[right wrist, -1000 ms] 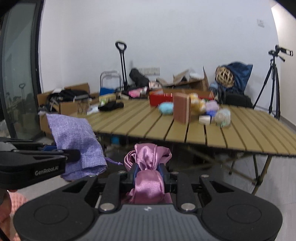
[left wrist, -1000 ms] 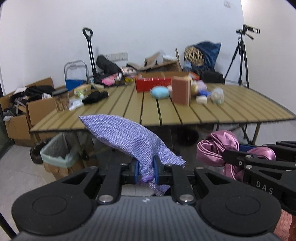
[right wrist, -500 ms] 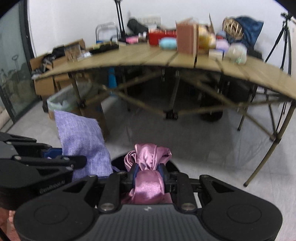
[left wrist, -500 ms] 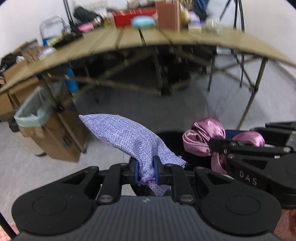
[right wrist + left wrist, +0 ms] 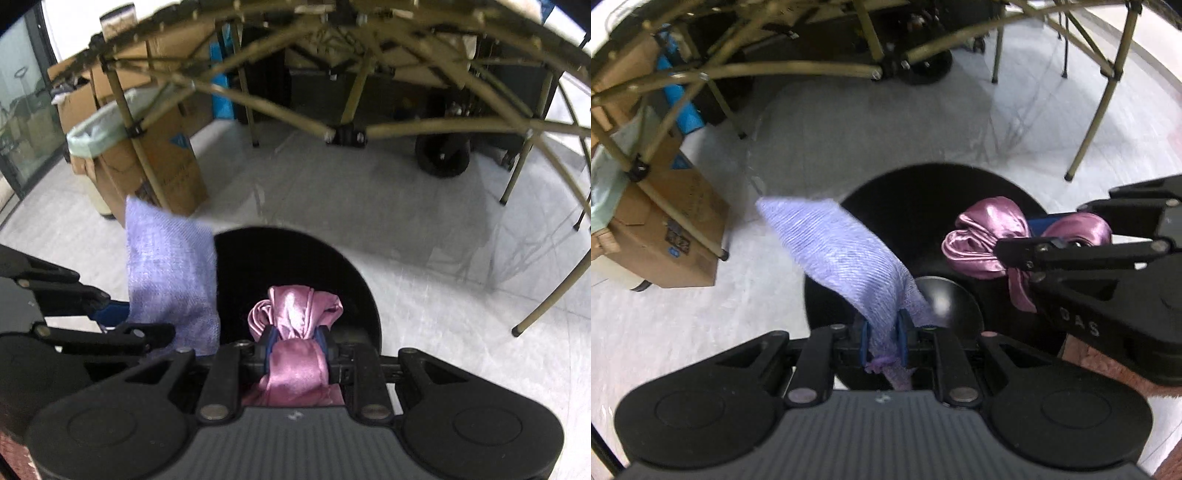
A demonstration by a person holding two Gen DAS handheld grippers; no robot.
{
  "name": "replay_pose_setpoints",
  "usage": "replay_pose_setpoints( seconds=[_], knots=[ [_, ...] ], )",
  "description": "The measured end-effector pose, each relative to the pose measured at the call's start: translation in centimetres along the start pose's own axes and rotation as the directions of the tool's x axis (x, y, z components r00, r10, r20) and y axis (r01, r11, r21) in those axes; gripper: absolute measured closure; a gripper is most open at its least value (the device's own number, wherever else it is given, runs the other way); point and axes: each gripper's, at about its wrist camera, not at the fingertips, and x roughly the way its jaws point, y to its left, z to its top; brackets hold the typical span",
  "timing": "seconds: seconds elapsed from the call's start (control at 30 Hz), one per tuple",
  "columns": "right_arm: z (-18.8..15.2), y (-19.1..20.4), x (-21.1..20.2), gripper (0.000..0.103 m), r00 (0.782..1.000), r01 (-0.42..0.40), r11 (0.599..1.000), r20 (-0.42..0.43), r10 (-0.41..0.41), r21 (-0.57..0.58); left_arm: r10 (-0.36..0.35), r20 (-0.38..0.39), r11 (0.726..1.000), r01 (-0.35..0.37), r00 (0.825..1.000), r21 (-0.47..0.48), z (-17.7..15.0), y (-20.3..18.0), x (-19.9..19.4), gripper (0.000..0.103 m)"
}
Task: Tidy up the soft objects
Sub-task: 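Open both tools over the black bin, dropping the purple bag and pink satin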
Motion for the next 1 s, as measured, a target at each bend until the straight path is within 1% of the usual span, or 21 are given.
replay_pose_setpoints(
  seconds=[0.07,0.2,0.43,0.57,0.63,0.7,0.77,0.8,0.83,0.87,0.9,0.93,0.97,1.0],
  knots=[
    [-0.1,0.0,1.1,0.081,1.000,-0.004,1.000,-0.023,0.004,-0.010,-0.013,-0.016,1.000,0.013,1.000,0.014,0.1,-0.1,0.8,0.089],
    [-0.2,0.3,3.0,0.081,0.998,-0.002,0.999,-0.057,0.000,-0.038,-0.016,-0.032,0.998,0.018,0.999,0.052,0.2,-0.3,2.1,0.090],
    [-0.7,0.1,4.7,0.081,0.995,-0.014,0.999,-0.095,0.010,-0.034,-0.039,-0.055,0.998,0.042,0.998,0.046,0.5,0.0,3.6,0.091],
    [-0.6,0.0,5.3,0.080,0.993,-0.034,0.999,-0.114,0.031,-0.022,-0.022,-0.049,0.999,0.024,0.999,0.041,0.4,0.2,3.6,0.090],
    [-0.5,-0.2,5.3,0.077,0.991,-0.049,0.999,-0.124,0.049,-0.004,-0.009,-0.044,1.000,0.010,0.999,0.028,0.5,0.4,3.3,0.089],
    [-0.5,-0.5,5.0,0.076,0.991,-0.055,0.998,-0.120,0.055,0.008,-0.006,-0.032,1.000,0.006,0.999,0.014,0.6,0.9,2.8,0.081],
    [-0.3,-0.7,4.8,0.067,0.992,-0.060,0.998,-0.115,0.061,0.017,-0.004,-0.012,1.000,0.004,1.000,-0.001,0.6,1.4,2.3,0.053],
    [-0.3,-0.7,4.7,0.056,0.992,-0.061,0.998,-0.110,0.063,0.022,0.003,0.002,1.000,-0.003,1.000,-0.005,0.6,1.7,2.0,0.050],
    [-0.2,-0.8,4.5,0.049,0.993,-0.054,0.998,-0.104,0.057,0.025,0.013,0.013,1.000,-0.013,1.000,-0.005,0.6,1.8,1.7,0.048],
    [-0.1,-0.9,4.3,0.046,0.994,-0.050,0.998,-0.098,0.052,0.028,0.018,0.022,1.000,-0.018,1.000,-0.006,0.7,1.9,1.5,0.044],
    [0.0,-1.0,4.1,0.041,0.994,-0.047,0.998,-0.093,0.050,0.034,0.023,0.030,1.000,-0.023,0.999,-0.012,0.7,2.0,1.2,0.042],
    [0.1,-1.2,3.9,0.037,0.995,-0.045,0.998,-0.090,0.049,0.043,0.032,0.034,0.999,-0.031,0.999,-0.021,0.8,2.2,1.1,0.034],
    [0.1,-1.5,3.8,0.036,0.995,-0.043,0.998,-0.089,0.047,0.052,0.043,0.040,0.999,-0.042,0.998,-0.031,0.9,2.3,0.9,0.026],
    [0.2,-1.7,3.6,0.033,0.995,-0.044,0.997,-0.087,0.050,0.063,0.049,0.048,0.998,-0.048,0.998,-0.038,0.9,2.5,0.7,0.023]
  ],
)
